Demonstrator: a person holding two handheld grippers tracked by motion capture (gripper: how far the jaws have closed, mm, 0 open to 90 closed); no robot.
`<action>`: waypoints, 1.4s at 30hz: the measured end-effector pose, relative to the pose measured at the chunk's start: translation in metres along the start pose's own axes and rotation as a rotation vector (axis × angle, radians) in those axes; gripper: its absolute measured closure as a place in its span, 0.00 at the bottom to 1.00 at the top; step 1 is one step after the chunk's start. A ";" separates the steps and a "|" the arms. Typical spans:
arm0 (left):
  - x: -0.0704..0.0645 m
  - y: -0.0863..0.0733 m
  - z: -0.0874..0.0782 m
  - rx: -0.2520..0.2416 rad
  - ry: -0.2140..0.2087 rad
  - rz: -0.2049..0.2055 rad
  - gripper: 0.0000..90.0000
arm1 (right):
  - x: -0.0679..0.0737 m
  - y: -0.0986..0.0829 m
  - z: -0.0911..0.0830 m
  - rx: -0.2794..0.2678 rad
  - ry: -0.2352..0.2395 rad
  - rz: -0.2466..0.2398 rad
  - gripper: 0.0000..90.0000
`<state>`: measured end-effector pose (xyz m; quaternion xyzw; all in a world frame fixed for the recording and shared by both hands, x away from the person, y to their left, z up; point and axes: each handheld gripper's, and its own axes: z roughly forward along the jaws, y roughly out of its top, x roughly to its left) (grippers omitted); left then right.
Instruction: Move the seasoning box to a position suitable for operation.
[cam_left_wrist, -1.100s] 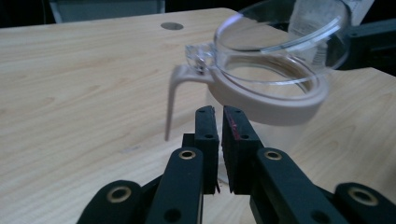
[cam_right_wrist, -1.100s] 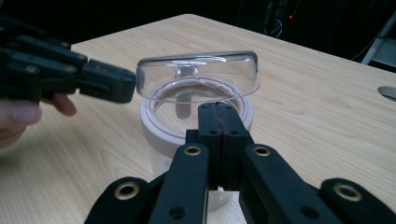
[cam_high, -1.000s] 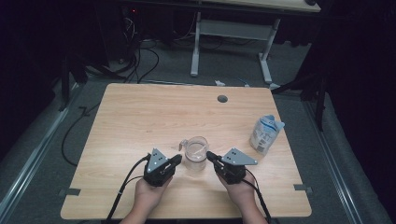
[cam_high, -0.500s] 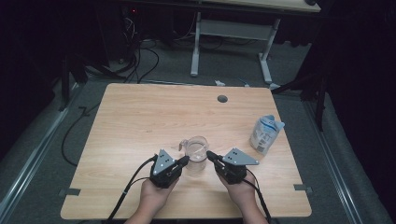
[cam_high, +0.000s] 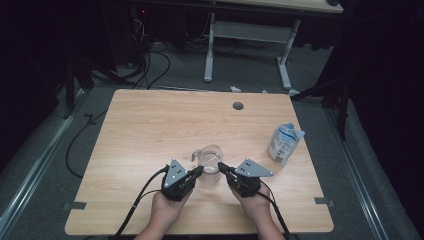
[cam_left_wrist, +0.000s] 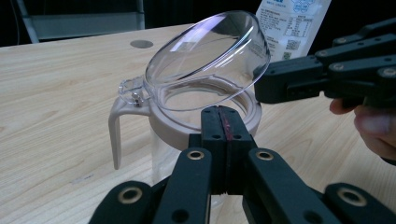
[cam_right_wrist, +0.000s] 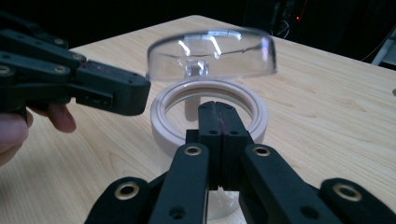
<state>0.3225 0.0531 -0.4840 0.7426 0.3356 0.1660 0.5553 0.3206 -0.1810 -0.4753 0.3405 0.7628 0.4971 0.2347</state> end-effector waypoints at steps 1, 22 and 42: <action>0.000 0.000 0.000 -0.001 0.002 -0.002 1.00 | 0.000 0.000 0.001 0.004 -0.001 -0.005 1.00; 0.008 0.007 -0.002 -0.044 0.035 -0.035 1.00 | 0.001 -0.002 0.001 -0.001 -0.008 -0.018 1.00; 0.018 0.010 -0.005 -0.066 0.074 -0.059 0.99 | 0.002 -0.002 0.001 -0.001 -0.012 -0.022 1.00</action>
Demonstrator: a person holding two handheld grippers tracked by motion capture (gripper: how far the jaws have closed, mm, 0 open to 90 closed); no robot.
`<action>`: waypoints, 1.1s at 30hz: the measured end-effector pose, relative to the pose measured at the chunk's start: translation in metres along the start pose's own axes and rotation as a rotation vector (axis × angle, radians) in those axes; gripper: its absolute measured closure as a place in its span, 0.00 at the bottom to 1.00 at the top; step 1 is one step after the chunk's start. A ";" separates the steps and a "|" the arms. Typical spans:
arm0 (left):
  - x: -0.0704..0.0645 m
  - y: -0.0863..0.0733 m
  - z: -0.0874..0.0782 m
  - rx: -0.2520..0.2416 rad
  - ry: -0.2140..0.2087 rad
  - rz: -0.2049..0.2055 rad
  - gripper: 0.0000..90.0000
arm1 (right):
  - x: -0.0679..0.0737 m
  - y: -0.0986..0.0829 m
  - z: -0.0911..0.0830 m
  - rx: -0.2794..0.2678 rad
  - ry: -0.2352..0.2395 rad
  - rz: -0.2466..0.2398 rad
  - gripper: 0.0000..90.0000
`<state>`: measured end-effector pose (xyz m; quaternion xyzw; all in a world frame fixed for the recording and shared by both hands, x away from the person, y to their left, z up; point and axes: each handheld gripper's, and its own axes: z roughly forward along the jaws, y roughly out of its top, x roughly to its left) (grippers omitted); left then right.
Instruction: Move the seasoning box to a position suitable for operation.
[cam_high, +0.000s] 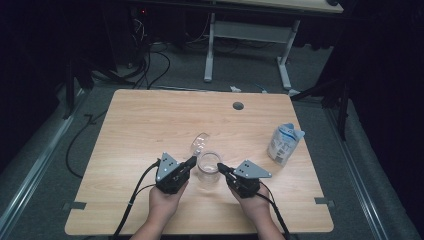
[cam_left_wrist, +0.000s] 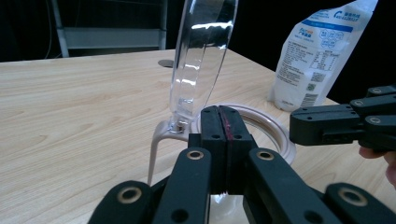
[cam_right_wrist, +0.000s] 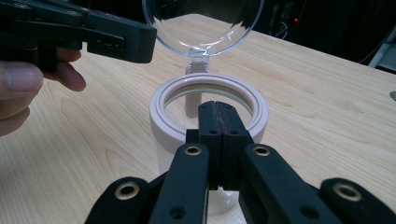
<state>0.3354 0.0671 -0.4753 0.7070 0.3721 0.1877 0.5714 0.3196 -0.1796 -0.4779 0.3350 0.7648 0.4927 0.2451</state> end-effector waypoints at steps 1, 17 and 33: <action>0.001 0.000 0.000 -0.002 0.003 -0.001 0.99 | 0.000 0.000 0.000 0.001 0.000 -0.001 1.00; 0.009 -0.002 -0.004 0.006 0.021 0.000 0.98 | 0.000 0.000 0.000 -0.001 0.000 0.000 1.00; 0.042 -0.034 -0.023 0.277 0.029 0.137 0.80 | -0.016 -0.010 -0.008 -0.009 -0.060 0.041 0.90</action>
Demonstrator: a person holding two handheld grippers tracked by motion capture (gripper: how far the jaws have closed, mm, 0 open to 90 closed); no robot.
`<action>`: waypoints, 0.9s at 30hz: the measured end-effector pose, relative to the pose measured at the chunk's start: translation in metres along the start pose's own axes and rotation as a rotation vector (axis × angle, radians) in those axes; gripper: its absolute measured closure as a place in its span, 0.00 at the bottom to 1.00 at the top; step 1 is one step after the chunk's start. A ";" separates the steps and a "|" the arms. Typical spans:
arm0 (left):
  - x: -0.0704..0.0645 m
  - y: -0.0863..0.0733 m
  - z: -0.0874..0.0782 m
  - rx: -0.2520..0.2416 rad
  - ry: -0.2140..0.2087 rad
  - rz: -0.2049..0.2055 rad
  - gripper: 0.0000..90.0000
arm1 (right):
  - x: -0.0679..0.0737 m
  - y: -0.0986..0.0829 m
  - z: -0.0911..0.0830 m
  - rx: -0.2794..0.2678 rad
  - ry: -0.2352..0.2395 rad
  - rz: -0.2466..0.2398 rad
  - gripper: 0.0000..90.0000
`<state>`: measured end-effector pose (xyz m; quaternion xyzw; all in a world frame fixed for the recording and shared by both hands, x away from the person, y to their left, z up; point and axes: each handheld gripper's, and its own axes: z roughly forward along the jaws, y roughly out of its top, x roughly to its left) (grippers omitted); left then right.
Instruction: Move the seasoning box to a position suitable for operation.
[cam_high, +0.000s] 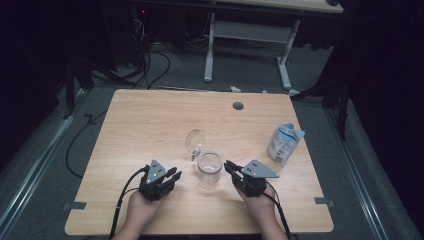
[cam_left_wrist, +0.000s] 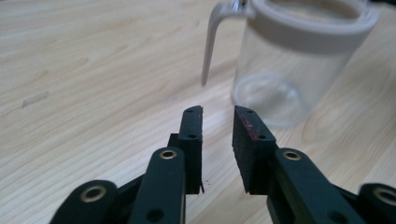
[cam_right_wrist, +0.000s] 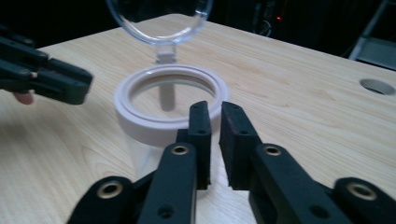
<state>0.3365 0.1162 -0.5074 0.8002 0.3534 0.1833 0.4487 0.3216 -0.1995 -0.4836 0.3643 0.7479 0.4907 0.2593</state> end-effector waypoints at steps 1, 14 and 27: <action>0.002 -0.002 -0.001 0.009 0.006 0.019 0.78 | -0.002 -0.002 0.000 0.003 -0.007 0.006 0.88; 0.025 -0.021 -0.007 0.008 -0.022 -0.018 0.63 | -0.021 -0.031 -0.007 0.100 -0.125 0.052 0.72; 0.031 -0.030 -0.030 -0.022 0.026 -0.046 0.57 | -0.036 -0.047 -0.045 0.114 -0.227 0.092 0.65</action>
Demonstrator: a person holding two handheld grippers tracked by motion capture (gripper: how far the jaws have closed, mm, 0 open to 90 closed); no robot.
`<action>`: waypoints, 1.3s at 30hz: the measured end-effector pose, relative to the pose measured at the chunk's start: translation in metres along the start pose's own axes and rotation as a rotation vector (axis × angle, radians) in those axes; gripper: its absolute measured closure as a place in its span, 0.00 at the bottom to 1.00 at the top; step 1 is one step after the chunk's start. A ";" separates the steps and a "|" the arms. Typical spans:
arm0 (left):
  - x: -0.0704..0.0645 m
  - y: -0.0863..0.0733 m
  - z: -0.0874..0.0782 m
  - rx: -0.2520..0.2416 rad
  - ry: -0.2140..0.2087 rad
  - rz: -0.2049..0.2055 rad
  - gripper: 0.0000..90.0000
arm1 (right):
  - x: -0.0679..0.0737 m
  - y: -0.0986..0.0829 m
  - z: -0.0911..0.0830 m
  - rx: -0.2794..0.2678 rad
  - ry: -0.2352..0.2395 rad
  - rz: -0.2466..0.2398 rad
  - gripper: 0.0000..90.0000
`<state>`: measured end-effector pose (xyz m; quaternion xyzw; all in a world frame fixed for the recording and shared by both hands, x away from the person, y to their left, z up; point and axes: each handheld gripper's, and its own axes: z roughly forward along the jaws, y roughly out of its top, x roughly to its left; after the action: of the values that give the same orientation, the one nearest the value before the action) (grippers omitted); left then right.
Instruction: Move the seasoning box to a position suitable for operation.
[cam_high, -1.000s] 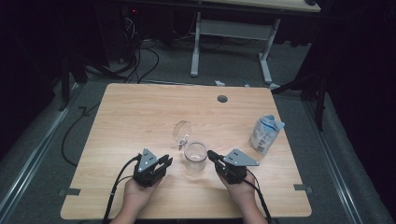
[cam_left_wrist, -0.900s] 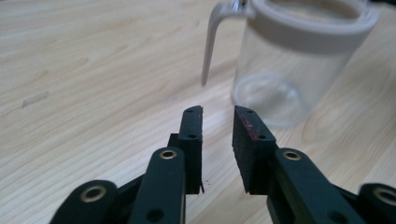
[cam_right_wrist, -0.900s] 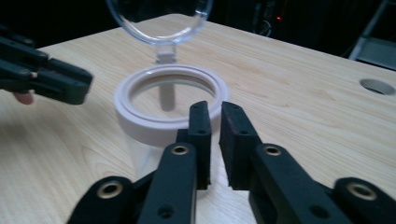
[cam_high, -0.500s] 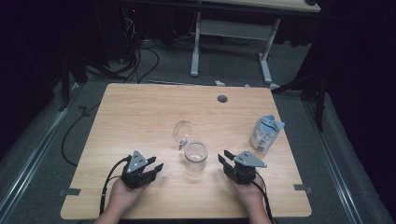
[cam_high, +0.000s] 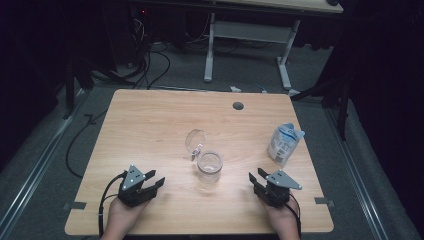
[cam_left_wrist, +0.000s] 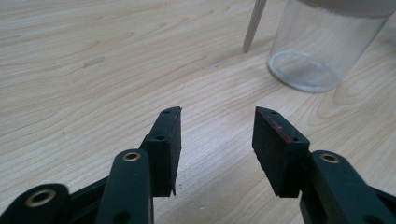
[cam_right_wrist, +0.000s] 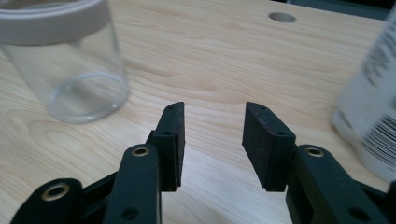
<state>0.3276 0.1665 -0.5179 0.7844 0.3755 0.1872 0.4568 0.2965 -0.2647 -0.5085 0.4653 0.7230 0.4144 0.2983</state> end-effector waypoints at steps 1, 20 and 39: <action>0.001 0.000 0.002 -0.001 0.002 -0.001 0.56 | -0.004 -0.001 -0.001 0.005 -0.011 0.006 0.64; 0.002 -0.001 0.002 -0.019 -0.055 -0.013 0.54 | -0.063 0.004 -0.019 0.030 -0.152 0.074 0.57; -0.001 -0.001 0.003 -0.030 -0.083 -0.026 0.53 | -0.105 0.023 0.001 0.035 -0.187 0.120 0.52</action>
<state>0.3285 0.1649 -0.5205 0.7797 0.3634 0.1539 0.4861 0.3484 -0.3561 -0.4845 0.5494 0.6700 0.3736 0.3311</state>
